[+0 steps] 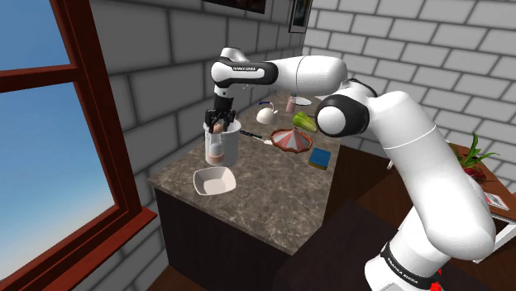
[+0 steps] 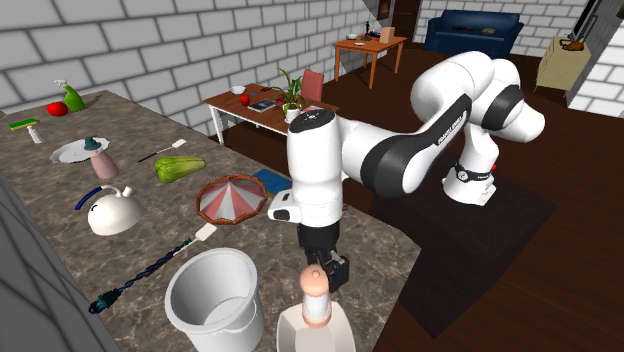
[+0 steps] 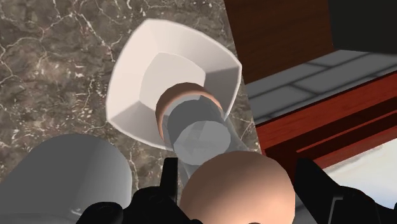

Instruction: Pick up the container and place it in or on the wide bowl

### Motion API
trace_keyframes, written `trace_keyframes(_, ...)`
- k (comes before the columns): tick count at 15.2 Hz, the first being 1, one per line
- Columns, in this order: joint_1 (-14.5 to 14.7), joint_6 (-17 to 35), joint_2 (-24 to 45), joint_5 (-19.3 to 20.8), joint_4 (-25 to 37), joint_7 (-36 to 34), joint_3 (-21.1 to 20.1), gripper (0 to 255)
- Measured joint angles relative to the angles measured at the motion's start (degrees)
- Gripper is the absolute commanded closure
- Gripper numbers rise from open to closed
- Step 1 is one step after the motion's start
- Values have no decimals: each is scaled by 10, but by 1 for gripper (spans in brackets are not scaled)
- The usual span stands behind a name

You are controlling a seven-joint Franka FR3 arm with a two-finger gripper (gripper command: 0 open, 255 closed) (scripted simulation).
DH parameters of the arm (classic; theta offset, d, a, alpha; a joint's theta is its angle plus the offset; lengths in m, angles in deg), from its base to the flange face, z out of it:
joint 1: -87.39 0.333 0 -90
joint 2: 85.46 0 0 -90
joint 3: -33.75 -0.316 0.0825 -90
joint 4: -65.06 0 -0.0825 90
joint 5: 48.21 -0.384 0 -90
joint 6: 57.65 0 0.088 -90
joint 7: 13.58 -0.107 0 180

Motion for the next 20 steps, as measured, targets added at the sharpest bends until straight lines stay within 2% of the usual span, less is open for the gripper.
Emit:
trace_keyframes(8,5,49,8,-3,-42,7,-1,255)
trace_keyframes(20,4,112,48,-9,-66,19,-5,255)
